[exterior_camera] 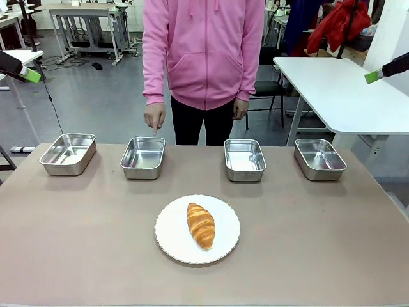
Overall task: Place the bread in the container.
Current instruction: Place the Butter Roll into the Airtight Container indicated by the human.
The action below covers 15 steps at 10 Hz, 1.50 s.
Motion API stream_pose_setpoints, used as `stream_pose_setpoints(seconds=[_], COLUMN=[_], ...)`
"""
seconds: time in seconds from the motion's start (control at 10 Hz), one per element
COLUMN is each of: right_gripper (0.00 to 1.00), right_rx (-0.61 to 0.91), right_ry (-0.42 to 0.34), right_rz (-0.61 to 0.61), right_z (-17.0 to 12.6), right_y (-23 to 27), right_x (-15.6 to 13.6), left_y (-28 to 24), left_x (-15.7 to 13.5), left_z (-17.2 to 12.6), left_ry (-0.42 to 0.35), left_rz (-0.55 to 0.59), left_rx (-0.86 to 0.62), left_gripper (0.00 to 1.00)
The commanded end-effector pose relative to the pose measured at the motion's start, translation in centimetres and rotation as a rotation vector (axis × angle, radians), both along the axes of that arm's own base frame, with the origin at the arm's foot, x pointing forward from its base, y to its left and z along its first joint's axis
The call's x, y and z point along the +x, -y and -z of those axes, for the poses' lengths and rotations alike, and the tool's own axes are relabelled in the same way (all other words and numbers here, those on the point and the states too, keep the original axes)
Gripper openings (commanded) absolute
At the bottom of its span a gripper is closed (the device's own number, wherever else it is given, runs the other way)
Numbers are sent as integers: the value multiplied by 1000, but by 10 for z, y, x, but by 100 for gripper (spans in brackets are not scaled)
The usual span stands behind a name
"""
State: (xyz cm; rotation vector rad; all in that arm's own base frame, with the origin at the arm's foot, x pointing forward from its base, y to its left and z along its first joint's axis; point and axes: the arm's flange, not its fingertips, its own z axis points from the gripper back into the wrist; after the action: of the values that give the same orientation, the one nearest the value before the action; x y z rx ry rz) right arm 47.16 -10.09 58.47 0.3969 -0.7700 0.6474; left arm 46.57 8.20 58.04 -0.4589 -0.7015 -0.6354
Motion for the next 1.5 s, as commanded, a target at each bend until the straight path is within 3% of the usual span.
stream_pose_setpoints(seconds=[0.0,1.4], right_gripper=[100,100], right_rx=[12,12], right_ry=[5,5], right_rz=[-4,-4], right_z=[1,1], right_y=[-1,-1], right_x=[0,0], left_y=[-1,-1], left_x=[-2,-2], left_z=[-1,-1], left_ry=[17,17], left_rz=[15,15], left_rx=[-20,-20], left_gripper=[100,100])
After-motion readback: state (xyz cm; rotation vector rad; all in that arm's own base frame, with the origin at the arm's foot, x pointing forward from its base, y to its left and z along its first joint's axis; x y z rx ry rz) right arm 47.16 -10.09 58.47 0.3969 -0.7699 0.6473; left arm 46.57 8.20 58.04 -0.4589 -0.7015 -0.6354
